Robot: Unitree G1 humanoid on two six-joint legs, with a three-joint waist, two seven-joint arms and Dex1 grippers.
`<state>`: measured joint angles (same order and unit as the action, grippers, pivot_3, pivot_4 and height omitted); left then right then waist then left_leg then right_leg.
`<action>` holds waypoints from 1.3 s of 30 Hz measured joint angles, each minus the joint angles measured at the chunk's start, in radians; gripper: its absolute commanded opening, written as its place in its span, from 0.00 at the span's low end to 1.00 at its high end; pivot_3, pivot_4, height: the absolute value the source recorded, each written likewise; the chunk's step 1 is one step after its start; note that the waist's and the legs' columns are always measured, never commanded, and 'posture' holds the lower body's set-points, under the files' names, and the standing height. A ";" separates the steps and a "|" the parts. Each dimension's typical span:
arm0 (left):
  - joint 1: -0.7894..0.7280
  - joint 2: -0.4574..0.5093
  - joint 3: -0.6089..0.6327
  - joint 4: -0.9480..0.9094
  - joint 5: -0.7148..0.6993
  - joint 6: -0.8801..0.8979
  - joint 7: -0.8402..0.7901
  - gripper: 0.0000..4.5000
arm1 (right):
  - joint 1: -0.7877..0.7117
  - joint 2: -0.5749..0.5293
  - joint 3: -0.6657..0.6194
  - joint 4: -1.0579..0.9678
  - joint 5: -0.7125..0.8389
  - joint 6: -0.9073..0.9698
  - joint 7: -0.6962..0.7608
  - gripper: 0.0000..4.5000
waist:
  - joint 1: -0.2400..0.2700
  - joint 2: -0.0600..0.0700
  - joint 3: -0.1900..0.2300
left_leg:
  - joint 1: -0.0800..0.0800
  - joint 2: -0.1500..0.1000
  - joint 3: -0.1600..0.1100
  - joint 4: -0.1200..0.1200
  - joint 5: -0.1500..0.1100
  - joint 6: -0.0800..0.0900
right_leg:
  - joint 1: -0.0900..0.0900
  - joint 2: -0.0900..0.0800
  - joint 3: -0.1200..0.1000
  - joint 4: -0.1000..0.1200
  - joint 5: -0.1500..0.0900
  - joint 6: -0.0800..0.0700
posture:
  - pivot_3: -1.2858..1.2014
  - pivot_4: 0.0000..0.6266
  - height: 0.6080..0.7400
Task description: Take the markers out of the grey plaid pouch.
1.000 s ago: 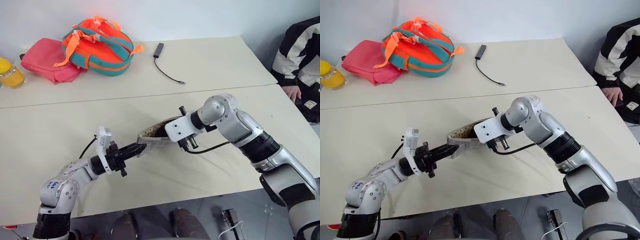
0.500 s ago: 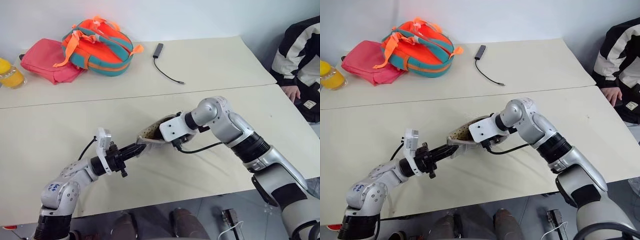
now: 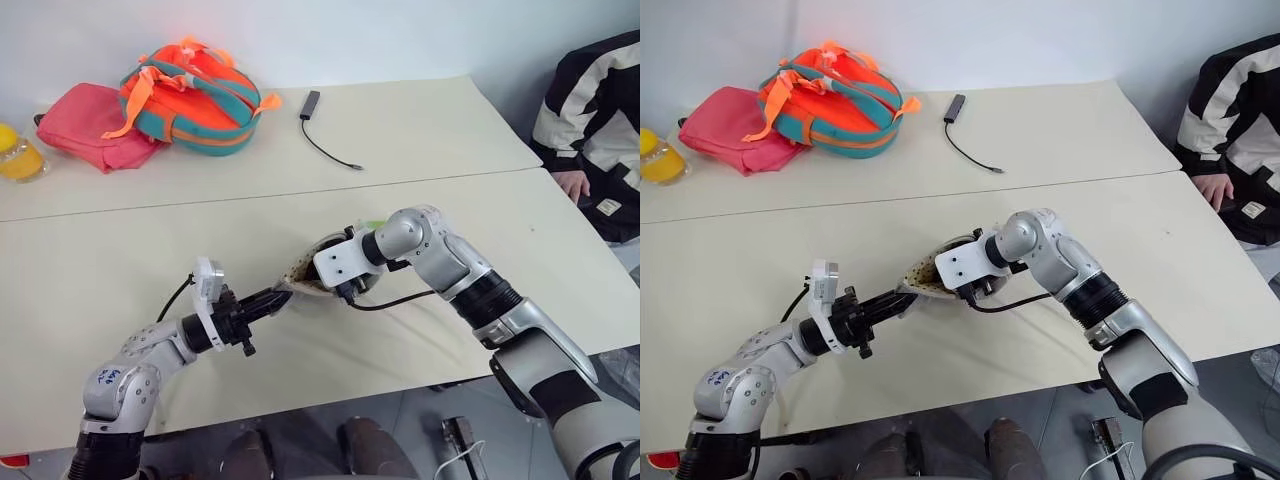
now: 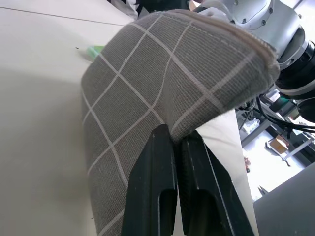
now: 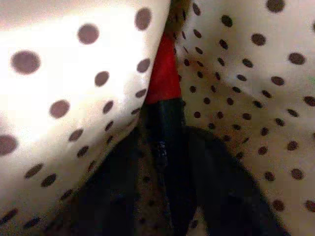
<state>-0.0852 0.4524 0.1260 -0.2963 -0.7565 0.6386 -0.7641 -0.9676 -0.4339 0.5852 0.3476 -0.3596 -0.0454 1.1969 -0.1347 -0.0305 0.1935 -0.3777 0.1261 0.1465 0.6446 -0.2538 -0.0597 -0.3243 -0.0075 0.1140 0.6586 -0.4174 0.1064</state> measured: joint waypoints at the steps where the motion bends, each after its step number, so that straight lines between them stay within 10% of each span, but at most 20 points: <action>1: 0.001 -0.002 -0.001 0.000 0.002 -0.001 0.001 0.00 | 0.002 0.000 0.000 0.001 0.000 0.000 -0.002 0.12 | 0.000 0.000 0.000 | 0.003 0.000 0.000 -0.001 0.000 0.000 | 0.003 0.000 0.000 -0.001 0.000 0.000 | 0.52 0.24 1.00; 18: -0.057 0.055 0.057 0.098 0.174 -0.237 0.005 0.00 | -0.092 -0.092 -0.217 -0.184 0.197 0.115 0.075 0.12 | 0.021 0.000 0.001 | 0.002 -0.001 0.002 -0.015 -0.001 -0.001 | -0.003 -0.001 0.001 -0.008 0.000 0.000 | 0.52 0.24 1.00; 39: -0.187 0.162 0.167 0.293 0.417 -0.603 0.111 0.00 | -0.118 0.097 -0.467 -0.235 0.591 0.293 -0.154 0.12 | 0.022 0.000 0.001 | -0.016 0.001 0.005 -0.013 0.000 -0.003 | -0.029 -0.002 0.001 0.004 0.000 0.000 | 0.52 0.24 1.00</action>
<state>-0.2720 0.6147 0.2930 -0.0033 -0.3391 0.0359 -0.6531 -1.0854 -0.3373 0.1183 0.1124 0.2313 0.2474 1.0426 -0.1124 -0.0304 0.1943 -0.3941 0.1271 0.1515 0.6318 -0.2543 -0.0624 -0.3535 -0.0095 0.1147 0.6625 -0.4174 0.1065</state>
